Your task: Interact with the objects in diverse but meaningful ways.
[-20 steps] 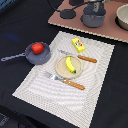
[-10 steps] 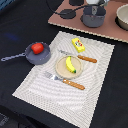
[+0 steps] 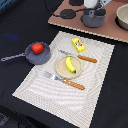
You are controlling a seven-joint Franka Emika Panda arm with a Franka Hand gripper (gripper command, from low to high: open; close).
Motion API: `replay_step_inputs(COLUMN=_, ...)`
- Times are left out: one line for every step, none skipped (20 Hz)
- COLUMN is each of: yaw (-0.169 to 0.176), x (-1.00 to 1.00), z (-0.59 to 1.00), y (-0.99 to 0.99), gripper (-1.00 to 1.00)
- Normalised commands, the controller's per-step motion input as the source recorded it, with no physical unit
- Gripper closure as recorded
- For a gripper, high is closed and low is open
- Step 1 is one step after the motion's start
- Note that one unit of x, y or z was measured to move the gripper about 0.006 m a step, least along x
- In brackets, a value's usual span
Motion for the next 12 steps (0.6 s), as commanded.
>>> replay_step_inputs(yaw=0.0, x=-0.46, z=-0.29, y=-0.08, gripper=-1.0)
replay_step_inputs(yaw=0.0, x=-0.46, z=-0.29, y=-0.08, gripper=-1.0)
replay_step_inputs(yaw=0.0, x=-0.47, z=-0.28, y=-0.09, gripper=-1.0)
replay_step_inputs(yaw=0.0, x=-0.48, z=-0.27, y=-0.1, gripper=-1.0)
replay_step_inputs(yaw=0.0, x=-0.5, z=-0.27, y=-0.11, gripper=-1.0)
replay_step_inputs(yaw=0.0, x=-0.55, z=-0.24, y=-0.11, gripper=-1.0)
replay_step_inputs(yaw=0.0, x=-0.57, z=-0.21, y=-0.13, gripper=-1.0)
replay_step_inputs(yaw=0.0, x=-0.56, z=-0.22, y=-0.12, gripper=-1.0)
replay_step_inputs(yaw=0.0, x=-0.54, z=-0.23, y=-0.11, gripper=-1.0)
replay_step_inputs(yaw=0.0, x=-0.54, z=-0.22, y=-0.1, gripper=-1.0)
replay_step_inputs(yaw=0.0, x=-0.53, z=-0.23, y=-0.1, gripper=-1.0)
replay_step_inputs(yaw=0.0, x=-0.53, z=-0.23, y=-0.09, gripper=-1.0)
